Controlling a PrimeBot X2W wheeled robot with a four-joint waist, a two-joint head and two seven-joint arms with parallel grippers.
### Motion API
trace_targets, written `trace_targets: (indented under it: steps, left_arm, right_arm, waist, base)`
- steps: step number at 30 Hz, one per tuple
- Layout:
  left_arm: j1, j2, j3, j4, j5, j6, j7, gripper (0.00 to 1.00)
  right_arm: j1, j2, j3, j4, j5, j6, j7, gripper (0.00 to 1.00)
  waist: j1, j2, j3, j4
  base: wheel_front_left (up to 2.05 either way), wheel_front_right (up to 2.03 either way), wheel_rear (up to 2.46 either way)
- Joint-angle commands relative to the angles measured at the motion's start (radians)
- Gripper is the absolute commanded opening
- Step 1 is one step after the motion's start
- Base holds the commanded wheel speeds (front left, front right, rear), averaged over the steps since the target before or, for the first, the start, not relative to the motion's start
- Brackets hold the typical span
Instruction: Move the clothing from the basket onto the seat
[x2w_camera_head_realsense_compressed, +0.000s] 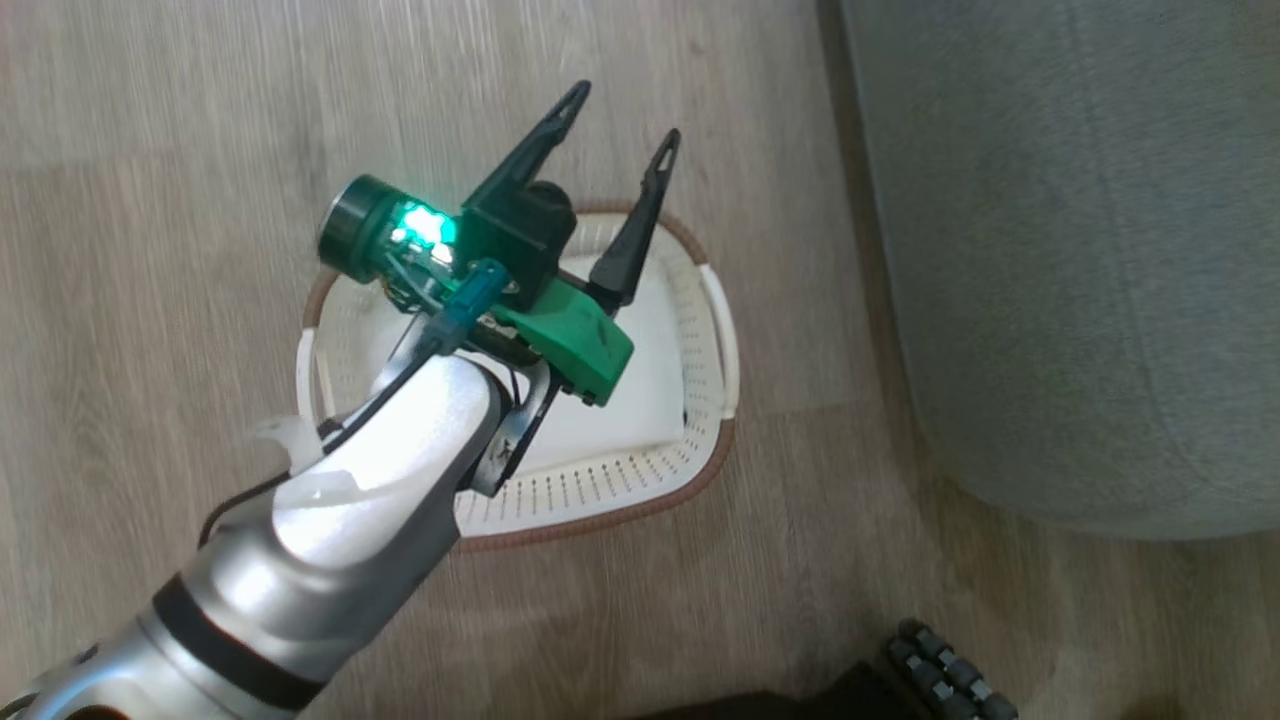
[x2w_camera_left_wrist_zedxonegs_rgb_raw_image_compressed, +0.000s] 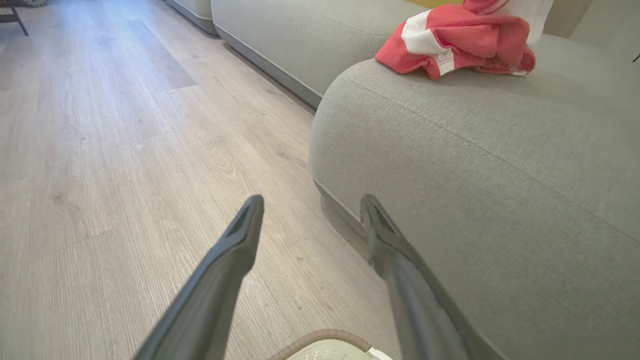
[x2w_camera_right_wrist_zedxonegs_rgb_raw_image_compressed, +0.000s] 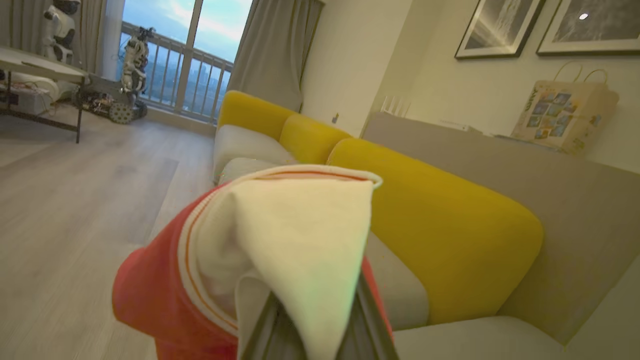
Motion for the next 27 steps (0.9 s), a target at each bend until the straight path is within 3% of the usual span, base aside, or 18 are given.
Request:
trace_targets:
  steps: [1,8,16,18,19,20,27]
  left_arm:
    - [-0.035,0.022,0.036,-0.043,0.010,0.008,0.003,1.00]
    - [-0.026,0.049,0.036,-0.071,0.014,0.023,0.020,1.00]
    - [-0.020,0.070,0.037,-0.086,0.013,0.034,0.031,1.00]
    - [-0.017,0.071,0.035,-0.087,0.012,0.037,0.033,1.00]
    - [-0.015,0.072,0.035,-0.087,0.011,0.038,0.033,1.00]
    - [-0.012,0.072,0.034,-0.086,0.010,0.039,0.033,1.00]
    - [0.008,0.082,0.040,-0.078,-0.008,0.044,0.026,1.00]
  right_arm:
    - [0.028,0.013,-0.011,-0.010,-0.015,0.000,-0.007,0.00]
    - [0.142,0.093,-0.094,0.124,-0.047,0.000,-0.013,0.00]
    - [0.188,0.144,-0.127,0.135,-0.070,0.000,-0.013,0.00]
    - [0.192,0.155,-0.132,0.137,-0.063,0.000,-0.013,0.56]
    - [0.196,0.160,-0.130,0.140,-0.060,0.000,-0.013,0.95]
    - [0.200,0.164,-0.125,0.142,-0.058,0.000,-0.013,1.00]
    - [0.265,0.179,-0.042,0.140,-0.016,0.000,-0.013,1.00]
  waist:
    - [-0.0002,0.0000,0.033,0.013]
    - [-0.0002,0.0000,0.065,0.011]
    - [-0.0002,0.0000,0.068,0.000]
    - [-0.0002,0.0000,0.063,-0.004]
    - [-0.0002,0.0000,0.059,-0.007]
    - [-0.0002,0.0000,0.055,-0.010]
    - [-0.0002,0.0000,0.013,-0.036]
  base:
    - [0.00,0.00,0.00]
    - [0.00,0.00,0.00]
    - [0.00,0.00,0.00]
    - [0.00,0.00,0.00]
    - [0.00,0.00,0.00]
    - [0.00,0.00,0.00]
    - [0.00,0.00,0.00]
